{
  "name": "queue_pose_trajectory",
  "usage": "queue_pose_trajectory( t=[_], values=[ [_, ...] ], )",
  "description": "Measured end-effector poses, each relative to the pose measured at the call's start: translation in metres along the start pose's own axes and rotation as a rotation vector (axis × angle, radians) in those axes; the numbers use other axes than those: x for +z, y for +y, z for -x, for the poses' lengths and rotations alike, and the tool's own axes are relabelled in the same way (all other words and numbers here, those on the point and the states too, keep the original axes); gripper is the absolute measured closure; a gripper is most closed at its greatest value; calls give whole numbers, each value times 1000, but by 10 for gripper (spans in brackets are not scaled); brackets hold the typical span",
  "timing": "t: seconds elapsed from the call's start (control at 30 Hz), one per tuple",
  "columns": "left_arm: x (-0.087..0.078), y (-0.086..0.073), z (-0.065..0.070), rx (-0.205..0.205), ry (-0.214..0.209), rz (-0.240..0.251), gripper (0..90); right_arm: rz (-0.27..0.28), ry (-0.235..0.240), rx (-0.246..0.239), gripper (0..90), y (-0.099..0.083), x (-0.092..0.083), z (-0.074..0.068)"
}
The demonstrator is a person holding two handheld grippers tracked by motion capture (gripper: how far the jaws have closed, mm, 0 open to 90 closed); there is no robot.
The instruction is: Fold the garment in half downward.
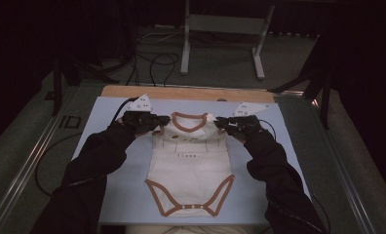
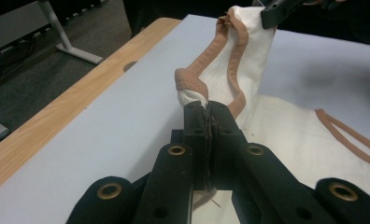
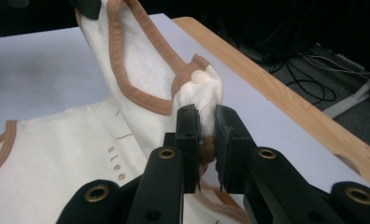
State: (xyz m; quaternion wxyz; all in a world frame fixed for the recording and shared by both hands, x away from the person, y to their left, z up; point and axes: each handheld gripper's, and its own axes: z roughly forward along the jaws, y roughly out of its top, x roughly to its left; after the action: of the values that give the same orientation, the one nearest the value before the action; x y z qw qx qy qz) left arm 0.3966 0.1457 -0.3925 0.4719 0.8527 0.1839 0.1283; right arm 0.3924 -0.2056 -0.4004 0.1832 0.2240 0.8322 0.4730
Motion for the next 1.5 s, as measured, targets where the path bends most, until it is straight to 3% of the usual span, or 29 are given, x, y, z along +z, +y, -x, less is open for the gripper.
queue_pose_trajectory(
  t=[0.5, 0.63, 1.1, 1.27, 1.5],
  values=[
    [-9, -19, 39, 36, -58, -1, 889, 29, 62, 2, 808, -28, -15, -38],
    [-9, -26, 48, 40, -73, 2, 889, 20, 81, -12, 808, -35, -17, -50],
    [-9, -43, 71, 49, -103, -6, 889, -4, 135, 18, 807, -60, -24, -78],
    [-12, -49, 88, 59, -126, 5, 888, 3, 154, 20, 806, -66, -30, -87],
    [-7, -67, 104, 49, -160, -21, 888, -15, 182, 25, 805, -78, -30, -100]
  ],
)
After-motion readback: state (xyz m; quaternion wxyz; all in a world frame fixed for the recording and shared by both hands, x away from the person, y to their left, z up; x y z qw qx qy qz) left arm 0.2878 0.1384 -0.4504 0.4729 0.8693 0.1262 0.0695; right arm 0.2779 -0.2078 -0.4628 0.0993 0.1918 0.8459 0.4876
